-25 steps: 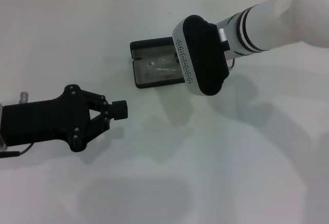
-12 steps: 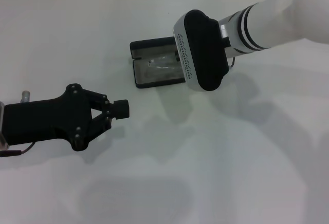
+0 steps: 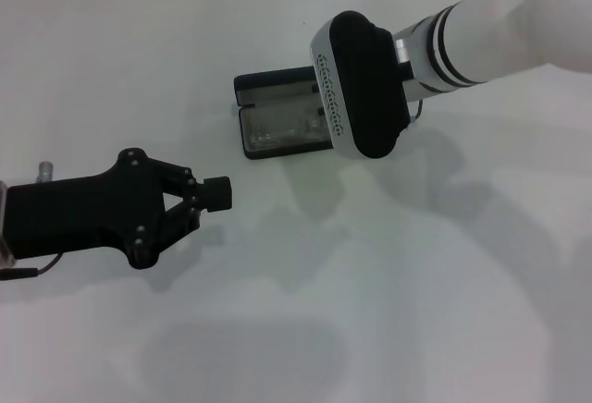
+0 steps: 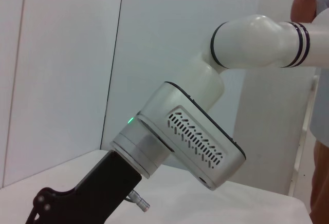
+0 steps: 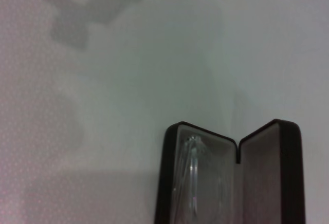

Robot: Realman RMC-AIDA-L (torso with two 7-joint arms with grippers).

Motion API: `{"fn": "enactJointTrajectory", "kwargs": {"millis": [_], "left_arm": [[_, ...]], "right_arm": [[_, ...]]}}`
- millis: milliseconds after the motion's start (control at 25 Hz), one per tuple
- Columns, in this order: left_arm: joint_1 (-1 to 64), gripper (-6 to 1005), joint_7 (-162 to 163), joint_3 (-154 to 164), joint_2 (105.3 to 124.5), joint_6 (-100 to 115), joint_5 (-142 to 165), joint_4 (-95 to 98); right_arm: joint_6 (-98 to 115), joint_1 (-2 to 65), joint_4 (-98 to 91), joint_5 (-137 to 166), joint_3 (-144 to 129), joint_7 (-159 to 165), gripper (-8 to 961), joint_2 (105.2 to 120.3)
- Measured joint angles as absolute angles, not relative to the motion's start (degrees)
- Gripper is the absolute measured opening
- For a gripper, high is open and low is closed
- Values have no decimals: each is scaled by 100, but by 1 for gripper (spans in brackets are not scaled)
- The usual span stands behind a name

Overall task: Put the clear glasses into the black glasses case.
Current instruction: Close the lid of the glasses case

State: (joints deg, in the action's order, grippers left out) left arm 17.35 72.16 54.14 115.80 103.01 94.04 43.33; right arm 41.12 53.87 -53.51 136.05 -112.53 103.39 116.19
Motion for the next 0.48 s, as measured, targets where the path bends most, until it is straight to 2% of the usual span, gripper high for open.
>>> {"fn": "enactJointTrajectory", "kwargs": {"millis": [280, 400, 480], "left_arm": [[1741, 39, 7206, 5336, 11552, 10300, 9359, 4333], [1740, 39, 7175, 4833, 11608, 10315, 9355, 4333], [1740, 39, 7173, 4586, 11638, 10336, 9352, 4333]], "right_arm": [[4112, 5320, -5463, 13578, -11211, 10364, 218, 11619], [4213, 5252, -5535, 13539, -11175, 10396, 226, 11619], [4363, 4871, -5802, 13354, -11091, 10400, 226, 11619]]}}
